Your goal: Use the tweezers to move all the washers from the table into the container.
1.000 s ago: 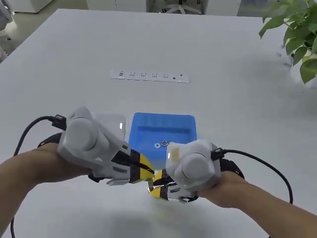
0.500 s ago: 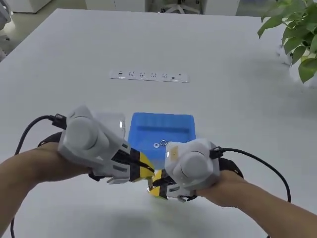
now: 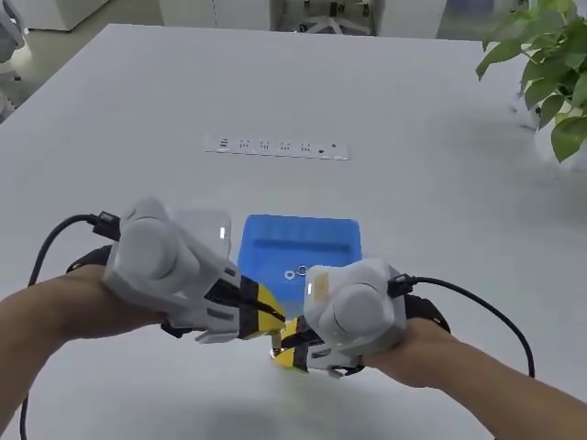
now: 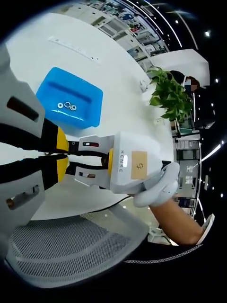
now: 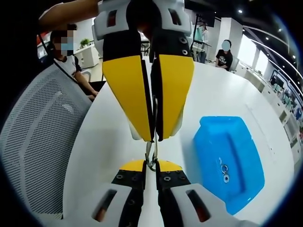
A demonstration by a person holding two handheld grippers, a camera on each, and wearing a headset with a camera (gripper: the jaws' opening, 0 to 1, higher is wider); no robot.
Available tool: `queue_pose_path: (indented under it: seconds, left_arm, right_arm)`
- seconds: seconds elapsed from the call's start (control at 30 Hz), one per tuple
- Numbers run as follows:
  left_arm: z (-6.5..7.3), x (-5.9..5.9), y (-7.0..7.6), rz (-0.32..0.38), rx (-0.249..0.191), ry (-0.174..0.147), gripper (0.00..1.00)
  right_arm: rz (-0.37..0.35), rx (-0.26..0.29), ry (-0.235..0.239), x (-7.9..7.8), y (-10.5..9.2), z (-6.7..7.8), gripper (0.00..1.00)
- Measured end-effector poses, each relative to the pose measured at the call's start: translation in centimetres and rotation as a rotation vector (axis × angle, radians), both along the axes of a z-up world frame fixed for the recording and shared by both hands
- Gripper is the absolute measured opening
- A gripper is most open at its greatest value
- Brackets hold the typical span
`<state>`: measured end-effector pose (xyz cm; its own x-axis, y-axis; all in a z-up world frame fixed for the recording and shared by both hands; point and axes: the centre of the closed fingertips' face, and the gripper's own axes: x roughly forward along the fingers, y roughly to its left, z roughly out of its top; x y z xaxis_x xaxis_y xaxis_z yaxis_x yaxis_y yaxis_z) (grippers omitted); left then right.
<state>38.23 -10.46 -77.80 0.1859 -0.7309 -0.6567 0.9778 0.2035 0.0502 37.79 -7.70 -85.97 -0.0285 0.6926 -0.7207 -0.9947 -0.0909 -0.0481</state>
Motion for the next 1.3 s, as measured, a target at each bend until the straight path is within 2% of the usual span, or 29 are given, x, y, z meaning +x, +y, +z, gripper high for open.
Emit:
queue_pose_path:
  seconds: [0.3,0.77,1.0,1.3]
  left_arm:
    - [1.4,0.3,0.2,0.007,-0.014,-0.025,0.06]
    - [3.5,1.3,0.1,0.005,-0.019,-0.069,0.05]
    - [4.5,2.5,0.0,0.004,-0.023,-0.095,0.05]
    - [5.5,4.6,-0.1,-0.014,-0.016,-0.124,0.05]
  right_arm:
    - [0.009,0.002,-0.026,0.4,0.2,1.3,0.1]
    - [0.004,0.012,-0.053,1.9,0.1,3.5,0.1]
    - [0.001,0.015,-0.078,3.2,0.1,4.5,0.1]
    - [-0.014,0.027,-0.104,5.4,0.1,5.5,0.1]
